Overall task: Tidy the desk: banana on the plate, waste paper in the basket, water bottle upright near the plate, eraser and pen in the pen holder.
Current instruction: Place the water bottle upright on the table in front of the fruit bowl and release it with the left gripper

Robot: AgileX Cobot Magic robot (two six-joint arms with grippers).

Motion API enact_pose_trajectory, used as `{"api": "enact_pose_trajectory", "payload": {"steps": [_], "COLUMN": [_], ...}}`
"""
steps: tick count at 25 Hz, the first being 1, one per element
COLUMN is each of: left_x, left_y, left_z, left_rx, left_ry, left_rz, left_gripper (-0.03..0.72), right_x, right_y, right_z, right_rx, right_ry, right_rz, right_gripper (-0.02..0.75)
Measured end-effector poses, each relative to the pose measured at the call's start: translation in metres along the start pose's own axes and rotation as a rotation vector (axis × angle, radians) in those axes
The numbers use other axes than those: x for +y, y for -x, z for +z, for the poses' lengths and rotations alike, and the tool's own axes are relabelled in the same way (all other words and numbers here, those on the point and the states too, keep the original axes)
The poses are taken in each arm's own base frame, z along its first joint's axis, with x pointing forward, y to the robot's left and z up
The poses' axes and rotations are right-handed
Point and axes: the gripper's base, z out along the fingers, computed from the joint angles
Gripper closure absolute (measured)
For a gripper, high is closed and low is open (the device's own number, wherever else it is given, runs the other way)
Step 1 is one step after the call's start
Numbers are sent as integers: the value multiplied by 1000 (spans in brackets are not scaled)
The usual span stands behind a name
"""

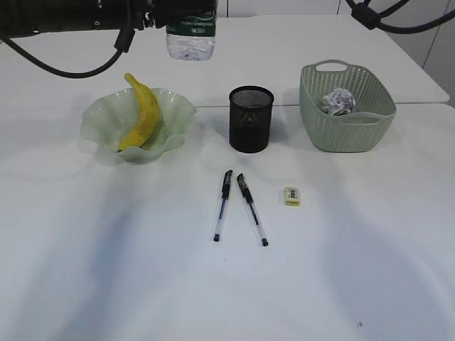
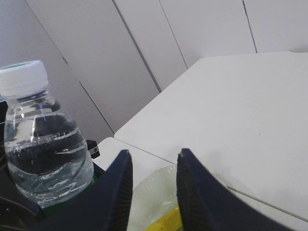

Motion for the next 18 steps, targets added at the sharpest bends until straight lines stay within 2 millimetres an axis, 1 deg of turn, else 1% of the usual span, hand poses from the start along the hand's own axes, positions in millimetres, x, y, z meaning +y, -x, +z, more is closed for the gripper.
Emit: {"api": "enact_pose_trajectory", "payload": {"steps": [2, 6, 10, 12, 15, 18], "left_x": [0, -8, -16, -16, -14, -11], "left_y": [2, 14, 25, 27, 28, 28], "left_z": [-2, -8, -16, -19, -24, -29], "left_rx": [2, 3, 22, 29, 28, 38], "left_ry": [2, 6, 7, 11, 20, 34], "left_rz": [6, 45, 89, 101, 103, 108], "left_gripper": [265, 265, 265, 265, 265, 265], "right_x": [-1, -8, -20, -29, -48, -61], "right_y": [0, -3, -7, -8, -7, -6], "right_z": [0, 0, -6, -11, -25, -36], "right_rx": [0, 32, 98, 136, 176, 225], "right_ry": [-11, -82, -177, -234, -336, -404], "right_rz": [-2, -48, -142, -200, -274, -348], "right_gripper": [498, 489, 398, 369, 358, 356]}}
